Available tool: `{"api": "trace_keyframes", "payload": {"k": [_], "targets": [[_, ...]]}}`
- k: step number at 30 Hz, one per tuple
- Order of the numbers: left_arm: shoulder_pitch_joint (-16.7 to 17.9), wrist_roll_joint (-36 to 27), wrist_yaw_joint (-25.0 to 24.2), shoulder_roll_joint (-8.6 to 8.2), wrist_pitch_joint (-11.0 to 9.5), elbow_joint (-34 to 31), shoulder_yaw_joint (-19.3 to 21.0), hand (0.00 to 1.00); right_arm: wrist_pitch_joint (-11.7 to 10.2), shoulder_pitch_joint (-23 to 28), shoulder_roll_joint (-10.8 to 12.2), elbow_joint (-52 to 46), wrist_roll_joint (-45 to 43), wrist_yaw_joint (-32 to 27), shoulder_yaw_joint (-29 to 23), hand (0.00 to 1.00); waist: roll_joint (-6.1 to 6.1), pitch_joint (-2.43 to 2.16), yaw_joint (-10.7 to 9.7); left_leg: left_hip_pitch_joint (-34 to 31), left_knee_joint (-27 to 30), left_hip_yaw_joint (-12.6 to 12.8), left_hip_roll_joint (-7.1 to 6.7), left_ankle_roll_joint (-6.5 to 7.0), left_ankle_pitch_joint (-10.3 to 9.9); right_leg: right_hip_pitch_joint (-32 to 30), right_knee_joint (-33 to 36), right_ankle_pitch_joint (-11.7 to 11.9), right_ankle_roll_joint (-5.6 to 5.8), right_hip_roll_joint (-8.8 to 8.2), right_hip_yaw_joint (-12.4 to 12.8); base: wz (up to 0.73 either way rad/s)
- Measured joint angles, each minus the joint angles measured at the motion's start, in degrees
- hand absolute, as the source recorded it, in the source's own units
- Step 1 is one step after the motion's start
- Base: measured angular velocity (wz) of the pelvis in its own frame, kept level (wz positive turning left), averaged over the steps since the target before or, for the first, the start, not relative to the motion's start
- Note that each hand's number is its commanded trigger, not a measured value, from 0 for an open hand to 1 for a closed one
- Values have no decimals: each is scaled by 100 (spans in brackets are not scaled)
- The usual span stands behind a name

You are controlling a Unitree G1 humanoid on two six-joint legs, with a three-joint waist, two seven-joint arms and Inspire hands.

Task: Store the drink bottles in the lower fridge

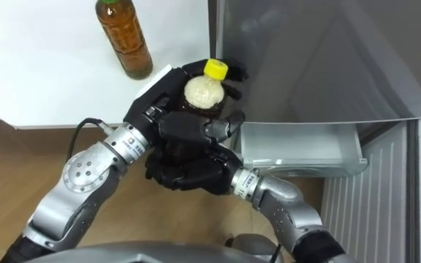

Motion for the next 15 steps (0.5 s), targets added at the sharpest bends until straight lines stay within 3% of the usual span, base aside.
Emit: {"api": "trace_keyframes", "payload": {"k": [5,10,15], "targets": [[-121,-315,-61,-27,-431,-730,223,0,65,201,-64,-27,-254,-69,54,100,-17,2,41,92,-51,-1,1,0,0,90,1,-1,1,-1,-6,0],[-121,-585,-51,-64,-527,-1075,382,0,174,385,-147,-50,-266,-121,32,100,-47,-15,178,112,-39,30,1,0,0,96,19,0,1,2,-5,-1],[-181,-699,67,-299,-686,-1428,1240,0,189,435,-146,-76,-546,-136,-63,100,-41,-18,321,220,-38,37,7,0,0,180,62,0,1,2,-25,-2]]}}
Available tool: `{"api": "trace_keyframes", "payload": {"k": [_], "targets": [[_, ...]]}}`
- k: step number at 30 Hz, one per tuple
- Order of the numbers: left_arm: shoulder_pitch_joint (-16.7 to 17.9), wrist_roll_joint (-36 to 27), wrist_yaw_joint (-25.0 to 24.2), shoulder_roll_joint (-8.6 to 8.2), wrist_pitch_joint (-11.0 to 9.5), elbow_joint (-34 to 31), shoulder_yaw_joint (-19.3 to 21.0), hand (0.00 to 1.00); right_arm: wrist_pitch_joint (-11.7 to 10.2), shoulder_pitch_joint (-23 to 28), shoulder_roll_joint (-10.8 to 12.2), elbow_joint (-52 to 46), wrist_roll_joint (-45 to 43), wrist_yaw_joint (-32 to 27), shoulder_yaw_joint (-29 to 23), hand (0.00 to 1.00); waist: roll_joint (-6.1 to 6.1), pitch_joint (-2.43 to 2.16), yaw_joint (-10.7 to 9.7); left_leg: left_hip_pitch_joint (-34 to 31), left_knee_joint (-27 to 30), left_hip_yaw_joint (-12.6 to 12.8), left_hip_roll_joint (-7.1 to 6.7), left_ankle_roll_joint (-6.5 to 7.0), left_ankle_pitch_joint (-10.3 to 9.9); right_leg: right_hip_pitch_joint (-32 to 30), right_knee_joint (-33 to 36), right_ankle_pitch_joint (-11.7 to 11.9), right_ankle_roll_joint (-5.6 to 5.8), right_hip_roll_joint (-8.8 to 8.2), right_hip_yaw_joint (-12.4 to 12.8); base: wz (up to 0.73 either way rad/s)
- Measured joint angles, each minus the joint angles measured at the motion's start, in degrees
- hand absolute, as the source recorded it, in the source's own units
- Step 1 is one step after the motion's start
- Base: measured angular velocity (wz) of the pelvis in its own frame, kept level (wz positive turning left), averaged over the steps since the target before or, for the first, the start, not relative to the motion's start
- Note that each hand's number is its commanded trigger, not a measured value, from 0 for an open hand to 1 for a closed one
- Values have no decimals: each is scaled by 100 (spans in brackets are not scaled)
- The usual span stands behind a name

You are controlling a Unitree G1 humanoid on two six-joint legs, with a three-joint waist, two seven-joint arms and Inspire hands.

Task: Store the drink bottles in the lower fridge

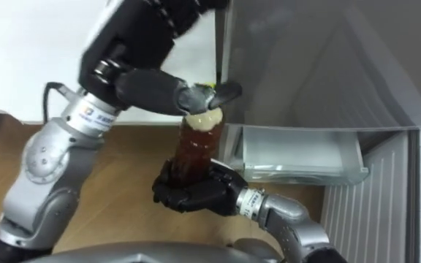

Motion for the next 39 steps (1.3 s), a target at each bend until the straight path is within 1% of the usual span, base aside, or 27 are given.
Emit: {"api": "trace_keyframes", "payload": {"k": [2,4,5,6,7,9,10,11,12,14,17,18,21,23,24,25,26,27,29,30,31,33,34,35,36,38,39], "targets": [[-75,-14,145,-42,-181,-78,251,0,0,97,-4,-1,-88,-75,-6,100,9,0,130,66,-26,1,-3,0,-1,65,-5,0,0,-1,-8,0],[-75,-13,248,-70,-229,-208,386,0,0,148,-6,-1,-153,-109,-6,100,12,-11,200,74,-60,-10,-7,0,-1,77,-10,0,0,-3,-15,0],[-82,-8,289,-84,-321,-233,442,0,0,185,-20,-1,-155,-113,-8,100,21,-14,257,81,-79,-13,-8,0,-2,85,-10,1,0,-5,-19,4],[-82,-2,320,-90,-358,-238,479,0,2,202,-27,-1,-155,-113,-13,100,27,-15,269,87,-85,-19,-7,0,-2,92,-9,1,0,-6,-25,4],[-82,5,351,-85,-377,-256,594,0,7,216,-29,-1,-168,-112,-48,100,51,-17,302,91,-87,-24,-7,0,-2,99,-9,1,-1,-6,-30,5],[-84,21,392,-90,-398,-282,839,0,6,239,-17,-8,-252,-109,-217,100,126,13,397,147,-101,-34,-6,0,-2,137,-11,1,-1,-2,-25,0],[-84,20,454,-91,-408,-332,1015,0,5,273,-24,-8,-336,-108,-327,100,170,-4,429,160,-118,-39,-6,0,-1,147,-15,1,-1,-1,-28,0],[-84,20,529,-90,-469,-407,1176,0,5,321,-34,-8,-366,-108,-404,100,202,-25,451,171,-129,-53,-5,-2,1,158,-24,1,-1,-2,-58,0],[-85,20,569,-89,-531,-442,1252,0,5,335,-41,-8,-366,-110,-419,100,213,-32,456,178,-124,-62,-4,-4,2,171,-36,1,-1,-4,-78,9],[-107,118,772,-93,-842,-505,1509,0,-25,403,-45,-8,-366,-111,-474,100,219,-35,458,227,-103,-126,0,-8,9,264,-103,1,-1,-12,-179,14],[-152,323,1121,-90,-1033,-534,1797,0,-35,481,-33,-9,-391,-112,-631,100,217,-34,547,249,-102,-161,-6,-7,10,308,-125,0,0,-32,-295,7],[-165,374,1210,-90,-1060,-534,1844,0,-35,486,-32,-9,-396,-124,-656,100,217,-33,581,259,-103,-173,-12,-5,11,336,-148,0,0,-38,-305,6],[-205,533,1565,-41,-1086,-535,2330,0,-38,579,22,-10,-544,-143,-850,100,214,-34,643,286,-110,-199,-20,3,17,404,-187,-2,4,-58,-348,7],[-225,568,1921,-23,-1092,-533,2796,0,-38,735,42,-10,-623,-139,-1080,100,229,-25,767,333,-141,-197,-14,7,20,432,-198,-3,6,-59,-337,0],[-224,584,2011,-23,-1092,-528,2894,0,-38,786,41,-10,-622,-141,-1133,100,233,-23,812,341,-145,-196,-15,8,20,438,-199,-4,8,-60,-337,0],[-224,633,2189,-20,-1098,-513,3084,0,-38,885,33,-10,-621,-142,-1231,100,281,1,913,363,-147,-185,-15,8,20,455,-199,-6,11,-65,-333,0],[-224,724,2383,-9,-1176,-438,3279,0,-35,945,32,-10,-623,-142,-1290,100,276,-2,998,354,-147,-187,-15,8,20,450,-196,-8,14,-70,-343,0],[-228,771,2483,3,-1204,-397,3364,0,-34,960,18,-10,-623,-142,-1310,100,281,0,1032,343,-147,-189,-16,8,20,440,-196,-8,14,-72,-348,4],[-228,1247,2890,74,-1215,-153,3667,0,4,991,6,-10,-624,-142,-1404,100,291,-1,1086,286,-152,-248,-26,9,20,413,-190,-8,15,-81,-403,11],[-228,1374,2968,82,-1220,-60,3708,0,5,988,6,-11,-624,-143,-1417,100,297,-7,1115,274,-158,-263,-33,9,20,412,-189,-8,15,-84,-418,11],[-227,1594,3099,115,-1222,173,3744,0,6,988,2,-12,-616,-143,-1427,100,323,-31,1213,276,-170,-269,-37,9,20,407,-189,-8,15,-79,-421,5],[-225,1788,3265,155,-1194,522,3753,0,11,985,-2,-23,-609,-144,-1421,100,357,-49,1252,277,-178,-299,-36,7,22,413,-197,-8,15,-77,-446,5],[-215,1848,3403,156,-1175,678,3755,0,29,986,-22,-23,-610,-144,-1413,100,385,-68,1290,280,-151,-309,-36,6,30,416,-201,-8,14,-79,-459,3],[-192,1860,3544,158,-1171,799,3754,0,45,986,-18,-26,-613,-147,-1406,100,388,-80,1313,289,-140,-311,-38,7,31,424,-206,-8,14,-79,-463,0],[-181,1868,3615,171,-1174,875,3751,0,48,987,-18,-27,-618,-150,-1405,100,407,-77,1311,293,-140,-311,-39,7,31,433,-210,-8,14,-82,-465,0],[35,1836,3821,287,-1175,1280,3752,0,49,998,-35,-33,-646,-249,-1408,100,449,-99,1315,281,-145,-321,-52,19,39,442,-235,-13,22,-103,-499,2],[86,1776,3836,293,-1175,1387,3751,0,53,999,-45,-33,-646,-293,-1404,100,451,-99,1319,279,-151,-320,-56,20,41,442,-248,-13,22,-105,-500,0]]}}
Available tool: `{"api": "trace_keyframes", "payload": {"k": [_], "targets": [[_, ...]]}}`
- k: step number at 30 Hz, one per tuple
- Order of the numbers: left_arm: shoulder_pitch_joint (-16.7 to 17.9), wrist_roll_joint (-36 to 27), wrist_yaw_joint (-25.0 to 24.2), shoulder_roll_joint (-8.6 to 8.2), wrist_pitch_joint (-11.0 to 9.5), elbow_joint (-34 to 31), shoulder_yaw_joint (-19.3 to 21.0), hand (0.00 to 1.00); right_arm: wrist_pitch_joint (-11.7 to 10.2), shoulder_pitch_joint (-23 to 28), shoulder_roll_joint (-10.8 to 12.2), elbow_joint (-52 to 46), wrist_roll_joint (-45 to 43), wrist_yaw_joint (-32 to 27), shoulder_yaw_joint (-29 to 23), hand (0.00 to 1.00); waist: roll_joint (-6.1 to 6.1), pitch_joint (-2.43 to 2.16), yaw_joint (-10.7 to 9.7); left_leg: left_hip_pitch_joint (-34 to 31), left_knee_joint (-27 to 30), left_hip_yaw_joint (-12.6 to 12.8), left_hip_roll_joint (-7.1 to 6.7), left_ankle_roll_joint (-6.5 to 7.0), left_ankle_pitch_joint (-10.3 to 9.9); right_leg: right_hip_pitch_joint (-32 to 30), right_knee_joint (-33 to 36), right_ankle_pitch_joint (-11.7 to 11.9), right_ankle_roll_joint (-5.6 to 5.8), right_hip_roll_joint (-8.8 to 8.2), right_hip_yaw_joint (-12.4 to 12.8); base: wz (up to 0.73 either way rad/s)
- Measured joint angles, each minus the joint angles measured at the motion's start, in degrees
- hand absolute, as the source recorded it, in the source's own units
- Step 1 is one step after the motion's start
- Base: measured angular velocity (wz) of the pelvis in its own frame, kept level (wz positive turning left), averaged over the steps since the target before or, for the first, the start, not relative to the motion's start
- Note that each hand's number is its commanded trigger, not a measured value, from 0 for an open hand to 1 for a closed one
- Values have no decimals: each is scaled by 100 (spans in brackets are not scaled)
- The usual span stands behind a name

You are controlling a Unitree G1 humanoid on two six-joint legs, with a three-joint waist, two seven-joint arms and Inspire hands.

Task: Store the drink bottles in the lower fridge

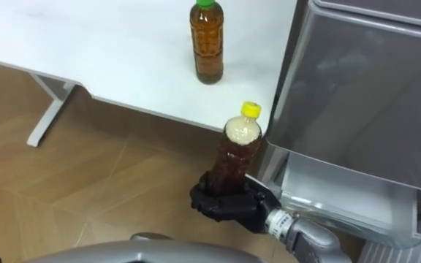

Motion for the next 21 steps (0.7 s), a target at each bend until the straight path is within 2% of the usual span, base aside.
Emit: {"api": "trace_keyframes", "payload": {"k": [4,7,9,11,13,15,17,21], "targets": [[299,-779,92,0,26,1018,-8,0,67,-2,-24,0,3,-227,-4,100,-46,8,-6,103,-100,1,1,-4,45,66,-49,-7,7,-7,-12,1],[392,-1752,164,-5,310,1833,-65,0,176,-5,39,-2,37,-345,-22,100,-107,8,14,105,-119,12,9,-4,46,64,-52,-11,7,8,-5,-1],[507,-2164,147,-6,395,2251,-135,0,257,-24,44,-15,37,-395,-43,100,-144,4,49,109,-147,15,16,-4,46,62,-52,-12,6,16,14,-2],[660,-2600,121,-15,572,2747,-360,0,272,-63,41,-19,35,-441,-76,100,-170,16,37,102,-152,14,15,-3,45,50,-47,-15,11,1,10,0],[748,-2853,47,-17,670,3032,-557,0,426,-92,36,-117,35,-487,-54,100,-194,30,48,92,-162,14,16,-3,45,38,-48,-14,11,3,12,0],[748,-2894,-123,21,687,3766,-815,0,501,-95,32,-199,36,-522,-40,100,-179,30,36,106,-165,20,19,-3,45,50,-47,-15,12,6,24,0],[757,-2935,-354,17,947,4639,-1161,0,503,-97,36,-231,85,-574,-39,100,-180,36,1,90,-157,24,20,-3,45,38,-47,-14,11,13,19,0],[772,-3388,-757,-12,1224,5685,-1615,0,675,-179,-6,-224,122,-651,-34,100,-195,35,-83,64,-189,69,20,-4,44,-6,-43,-13,9,29,34,-3]]}}
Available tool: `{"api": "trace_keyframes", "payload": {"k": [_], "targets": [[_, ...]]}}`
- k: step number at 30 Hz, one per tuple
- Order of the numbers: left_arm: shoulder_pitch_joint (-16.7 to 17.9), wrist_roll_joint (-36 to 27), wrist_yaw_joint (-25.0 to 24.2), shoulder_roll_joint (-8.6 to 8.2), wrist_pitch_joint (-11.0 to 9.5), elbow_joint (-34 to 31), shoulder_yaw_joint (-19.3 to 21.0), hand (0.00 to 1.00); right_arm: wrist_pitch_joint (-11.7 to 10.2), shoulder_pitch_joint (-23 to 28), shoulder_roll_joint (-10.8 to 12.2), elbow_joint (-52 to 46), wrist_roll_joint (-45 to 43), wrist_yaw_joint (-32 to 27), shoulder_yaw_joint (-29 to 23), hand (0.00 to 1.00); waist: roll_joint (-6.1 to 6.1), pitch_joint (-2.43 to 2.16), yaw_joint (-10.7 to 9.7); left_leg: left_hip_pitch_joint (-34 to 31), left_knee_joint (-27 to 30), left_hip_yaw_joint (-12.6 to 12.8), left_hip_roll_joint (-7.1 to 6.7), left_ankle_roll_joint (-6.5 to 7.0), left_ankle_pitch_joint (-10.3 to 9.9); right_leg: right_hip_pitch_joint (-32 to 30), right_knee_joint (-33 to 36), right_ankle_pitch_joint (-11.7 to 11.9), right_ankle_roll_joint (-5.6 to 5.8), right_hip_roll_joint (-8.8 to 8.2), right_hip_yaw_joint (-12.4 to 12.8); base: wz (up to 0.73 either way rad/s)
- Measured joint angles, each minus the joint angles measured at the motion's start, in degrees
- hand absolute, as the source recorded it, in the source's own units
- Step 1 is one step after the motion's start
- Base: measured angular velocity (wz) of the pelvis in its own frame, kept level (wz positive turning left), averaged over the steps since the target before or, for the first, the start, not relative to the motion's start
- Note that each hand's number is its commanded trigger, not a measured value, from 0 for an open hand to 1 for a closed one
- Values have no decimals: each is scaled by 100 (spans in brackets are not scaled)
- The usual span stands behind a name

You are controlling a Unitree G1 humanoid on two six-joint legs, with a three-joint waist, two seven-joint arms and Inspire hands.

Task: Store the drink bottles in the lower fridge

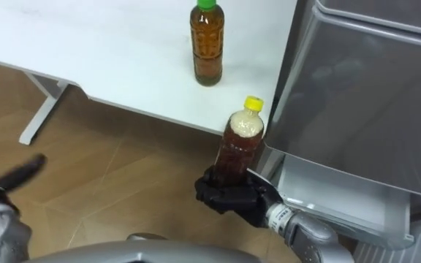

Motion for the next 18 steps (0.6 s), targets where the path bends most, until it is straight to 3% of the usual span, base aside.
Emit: {"api": "trace_keyframes", "payload": {"k": [5,8,14,18], "targets": [[154,224,-403,-31,397,1307,-25,0,198,-11,-26,-112,-1,-2,-28,100,-18,-1,-167,-15,-78,104,15,1,-1,-76,3,1,-2,32,100,-9],[205,631,-586,-30,562,1714,-135,0,208,-15,-24,-111,60,-63,1,100,-21,1,-205,-29,-67,140,17,1,-1,-103,3,2,-3,37,119,-3],[65,1829,-856,-148,839,2126,-653,0,216,-181,-11,96,236,-124,122,100,-77,12,-488,-75,-8,170,15,0,-1,-101,-1,2,-2,15,85,1],[-141,2086,-1002,-215,937,2123,-955,0,254,-186,-21,269,535,-199,313,100,-160,50,-563,-80,-37,212,22,-2,-3,-124,7,7,-7,26,107,-2]]}}
